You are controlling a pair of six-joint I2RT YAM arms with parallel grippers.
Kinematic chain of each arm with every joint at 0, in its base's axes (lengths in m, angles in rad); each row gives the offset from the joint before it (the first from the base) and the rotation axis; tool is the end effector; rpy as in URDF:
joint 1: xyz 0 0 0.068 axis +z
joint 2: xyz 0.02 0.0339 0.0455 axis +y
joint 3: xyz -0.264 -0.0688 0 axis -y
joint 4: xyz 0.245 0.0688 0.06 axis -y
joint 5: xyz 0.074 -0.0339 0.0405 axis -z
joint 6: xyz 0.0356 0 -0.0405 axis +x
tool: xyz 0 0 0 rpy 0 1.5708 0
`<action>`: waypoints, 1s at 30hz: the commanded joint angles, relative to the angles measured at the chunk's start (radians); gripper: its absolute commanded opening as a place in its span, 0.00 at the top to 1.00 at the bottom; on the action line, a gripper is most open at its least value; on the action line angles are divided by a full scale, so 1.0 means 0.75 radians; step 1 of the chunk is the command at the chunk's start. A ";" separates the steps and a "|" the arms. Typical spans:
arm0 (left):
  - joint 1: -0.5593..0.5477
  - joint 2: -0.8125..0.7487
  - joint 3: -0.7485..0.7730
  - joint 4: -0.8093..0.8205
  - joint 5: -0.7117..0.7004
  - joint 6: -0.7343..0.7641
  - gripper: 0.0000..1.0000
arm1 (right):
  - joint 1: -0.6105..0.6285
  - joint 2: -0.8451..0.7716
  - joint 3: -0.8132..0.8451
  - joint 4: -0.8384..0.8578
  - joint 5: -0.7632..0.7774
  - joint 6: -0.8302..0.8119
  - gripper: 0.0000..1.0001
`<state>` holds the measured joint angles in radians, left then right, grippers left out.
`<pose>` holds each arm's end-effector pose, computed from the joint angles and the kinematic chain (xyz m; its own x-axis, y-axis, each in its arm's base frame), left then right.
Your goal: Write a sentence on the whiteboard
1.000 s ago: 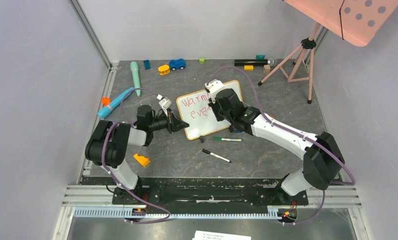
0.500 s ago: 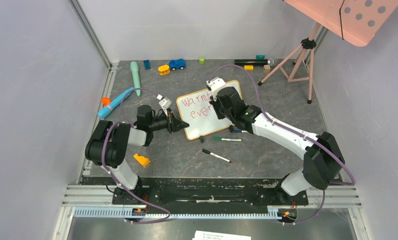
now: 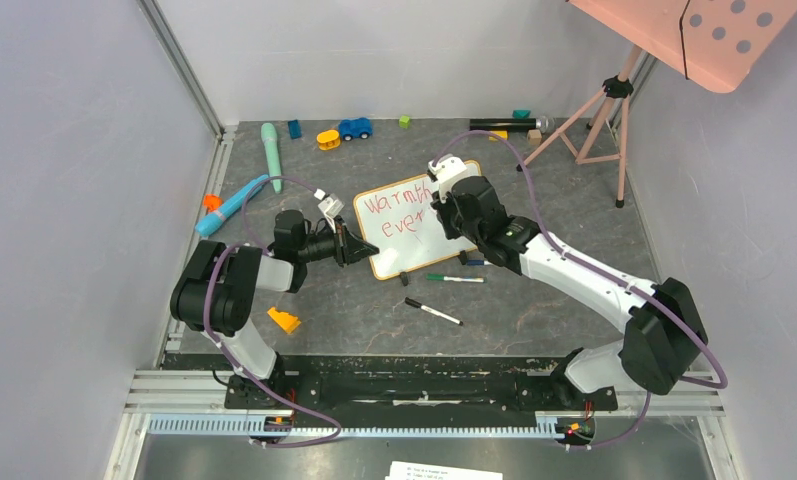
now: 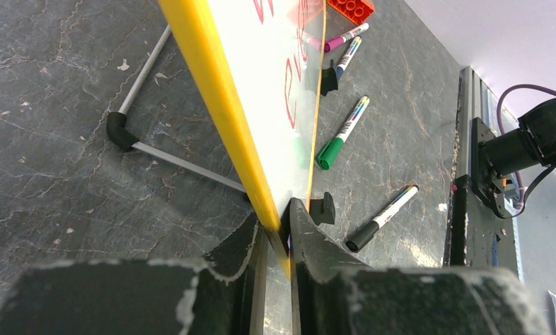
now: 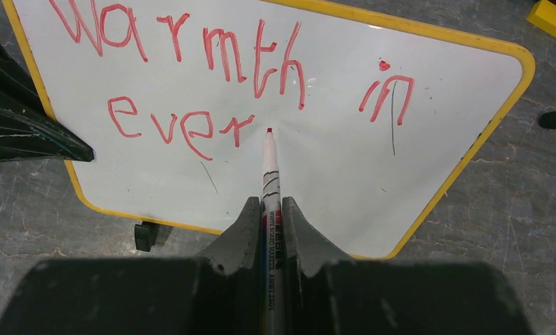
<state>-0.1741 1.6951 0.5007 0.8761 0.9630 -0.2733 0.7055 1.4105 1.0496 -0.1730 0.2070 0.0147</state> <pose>0.2788 -0.0787 0.1401 -0.5307 -0.0632 -0.8452 0.7514 0.4261 -0.5037 0.2498 0.2032 0.2883 -0.3947 -0.3173 -0.8623 -0.4941 0.8645 -0.0919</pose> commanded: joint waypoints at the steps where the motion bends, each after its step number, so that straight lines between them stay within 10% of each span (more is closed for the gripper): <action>1: 0.007 0.006 0.019 0.002 -0.097 0.083 0.98 | -0.010 -0.017 -0.008 0.063 -0.021 -0.007 1.00; 30: 0.007 0.006 0.021 0.000 -0.094 0.084 0.98 | -0.012 0.087 0.034 0.033 0.031 0.008 1.00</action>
<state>-0.1741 1.6951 0.5011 0.8742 0.9623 -0.2733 0.7029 1.4616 1.0504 -0.1661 0.1886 0.0154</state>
